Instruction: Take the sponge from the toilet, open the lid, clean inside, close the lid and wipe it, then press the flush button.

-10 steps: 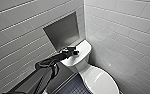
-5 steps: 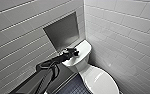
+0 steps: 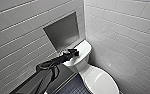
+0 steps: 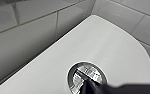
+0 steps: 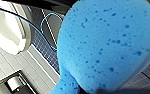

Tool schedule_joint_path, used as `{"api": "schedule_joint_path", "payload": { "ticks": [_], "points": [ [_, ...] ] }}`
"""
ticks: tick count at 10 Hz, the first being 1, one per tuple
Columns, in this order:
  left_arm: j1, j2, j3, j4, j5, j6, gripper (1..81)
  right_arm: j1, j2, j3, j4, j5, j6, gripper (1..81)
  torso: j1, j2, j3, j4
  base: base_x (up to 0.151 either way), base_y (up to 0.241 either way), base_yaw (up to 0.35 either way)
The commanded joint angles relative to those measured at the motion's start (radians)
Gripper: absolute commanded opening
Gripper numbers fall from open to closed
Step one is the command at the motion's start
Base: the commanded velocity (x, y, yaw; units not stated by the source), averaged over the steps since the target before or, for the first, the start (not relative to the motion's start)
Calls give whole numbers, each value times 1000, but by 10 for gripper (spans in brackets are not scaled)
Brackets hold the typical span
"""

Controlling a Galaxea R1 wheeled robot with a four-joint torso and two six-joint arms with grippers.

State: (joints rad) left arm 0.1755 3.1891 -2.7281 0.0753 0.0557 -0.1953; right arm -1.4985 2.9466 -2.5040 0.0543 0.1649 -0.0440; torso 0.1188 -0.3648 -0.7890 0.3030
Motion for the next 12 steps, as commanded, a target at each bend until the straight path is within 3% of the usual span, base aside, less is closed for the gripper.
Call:
{"api": "schedule_joint_path", "payload": {
  "ticks": [1, 4, 6, 9, 12],
  "points": [
    [-86, 40, -7, -6, 207, -1, 10, -23, 19, 18, -7, -79, -2, 10, 0, 0, 0, 0, 0, 0, 0],
    [-178, 40, -4, -49, 237, -4, 10, -24, 19, 18, -7, -79, -2, 10, 0, 0, 0, 0, 0, 0, 0],
    [-221, 13, 28, -156, 266, -3, 10, -24, 19, 18, -7, -79, -2, 10, 0, 0, 0, 0, 0, 0, 0],
    [-254, -138, 266, -279, 269, -4, 10, -23, 19, 18, -7, -79, -2, 10, 0, 0, 0, 0, 0, 0, 0],
    [-262, -210, 366, -324, 262, -4, 10, -23, 19, 18, -7, -79, -2, 10, 0, 0, 0, 0, 0, 0, 0]
  ]
}}
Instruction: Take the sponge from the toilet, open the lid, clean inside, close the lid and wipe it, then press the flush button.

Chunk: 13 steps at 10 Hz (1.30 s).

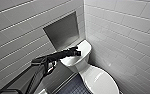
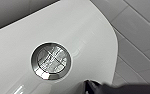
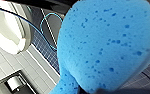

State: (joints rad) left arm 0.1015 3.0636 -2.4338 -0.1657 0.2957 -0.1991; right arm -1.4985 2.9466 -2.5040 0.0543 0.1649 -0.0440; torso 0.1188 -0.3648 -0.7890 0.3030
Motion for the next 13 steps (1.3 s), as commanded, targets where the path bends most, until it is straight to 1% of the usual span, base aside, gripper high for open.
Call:
{"api": "schedule_joint_path", "payload": {
  "ticks": [1, 3, 7, 9, 13],
  "points": [
    [-193, -113, 116, -92, 20, 0, 10, -21, 19, 18, -7, -79, -2, 10, 0, 0, 0, 0, 0, 0, 0],
    [-206, -199, 241, -118, 25, 0, 10, -18, 19, 18, -7, -79, -2, 10, 0, 0, 0, 0, 0, 0, 0],
    [-170, -471, 666, -120, 37, 0, 10, 0, 21, 18, -5, -79, -2, 10, 0, 0, 0, 0, 0, 0, 0],
    [-96, -601, 823, -106, 37, 0, 10, 20, 19, 12, -4, -79, -2, 10, 0, 0, 0, 0, 0, 0, 0],
    [92, -828, 1018, -97, 33, 17, 10, 43, 21, -38, -1, -81, 0, 10, 0, 0, 0, 0, 0, 0, 0]
  ]
}}
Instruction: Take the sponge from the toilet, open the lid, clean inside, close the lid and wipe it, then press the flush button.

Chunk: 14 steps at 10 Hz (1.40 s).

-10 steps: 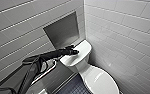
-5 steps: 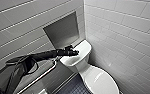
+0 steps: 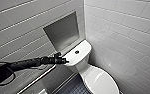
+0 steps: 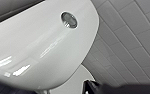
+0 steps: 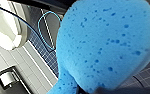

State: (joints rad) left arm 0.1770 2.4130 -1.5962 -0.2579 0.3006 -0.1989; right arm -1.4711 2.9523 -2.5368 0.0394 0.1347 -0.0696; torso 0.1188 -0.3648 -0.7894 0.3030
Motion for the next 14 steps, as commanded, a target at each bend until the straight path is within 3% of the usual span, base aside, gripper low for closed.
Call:
{"api": "schedule_joint_path", "payload": {
  "ticks": [1, 4, 6, 8, 12, 13, 14],
  "points": [
    [81, -227, 223, 19, 22, 19, 10, 20, 16, -22, 14, -49, 27, 10, 0, 0, 0, 0, 0, 0, 0],
    [281, -297, 286, 107, 12, 23, 10, 19, 16, -26, 16, -49, 27, 10, 0, 0, 0, 0, 0, 0, 0],
    [460, -293, 318, 189, -3, 24, 10, 16, 18, -25, 14, -49, 28, 10, 0, 0, 78, 0, 0, 0, 0],
    [630, -262, 302, 296, -77, 24, 10, 14, 23, -26, 10, -49, 24, 10, 0, 0, 112, 0, 0, 0, 0],
    [887, -84, 51, 437, -101, 24, 10, 16, 27, -31, 13, -49, 25, 10, -2, -1, 227, 0, 0, 0, 0],
    [936, -22, -49, 459, -101, 26, 10, 17, 27, -37, 13, -49, 27, 10, -2, -2, 185, 0, 0, 0, 0],
    [979, 20, -120, 477, -103, 26, 10, 19, 27, -40, 14, -49, 27, 10, -3, -3, 196, 0, 0, 0, 0]
  ]
}}
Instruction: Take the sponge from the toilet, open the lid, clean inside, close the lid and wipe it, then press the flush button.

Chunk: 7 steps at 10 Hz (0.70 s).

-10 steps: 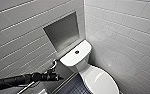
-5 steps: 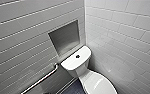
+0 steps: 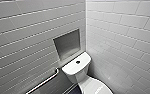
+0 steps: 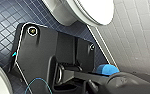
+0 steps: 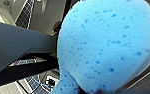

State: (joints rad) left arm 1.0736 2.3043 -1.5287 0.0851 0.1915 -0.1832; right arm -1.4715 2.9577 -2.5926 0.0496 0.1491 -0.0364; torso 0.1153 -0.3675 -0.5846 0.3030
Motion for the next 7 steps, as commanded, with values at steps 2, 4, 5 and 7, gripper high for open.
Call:
{"api": "schedule_joint_path", "payload": {
  "ticks": [2, 4, 5, 7],
  "points": [
    [149, 223, -348, 148, -26, 10, 10, 21, 27, 10, 4, -63, -7, 10, -1, 0, -1, 0, 0, 0, 0],
    [197, 323, -513, 168, -29, 11, 10, 21, 36, -10, 4, -63, -5, 10, -1, -1, -1, 0, 0, 0, 0],
    [214, 365, -583, 174, -43, 11, 10, 18, 37, -18, 4, -63, -5, 10, -1, -1, 52, 0, 0, 0, 0],
    [248, 449, -730, 176, -70, 13, 10, 16, 37, -29, 6, -63, -4, 10, 0, -1, 118, 0, 0, 0, 0]
  ]
}}
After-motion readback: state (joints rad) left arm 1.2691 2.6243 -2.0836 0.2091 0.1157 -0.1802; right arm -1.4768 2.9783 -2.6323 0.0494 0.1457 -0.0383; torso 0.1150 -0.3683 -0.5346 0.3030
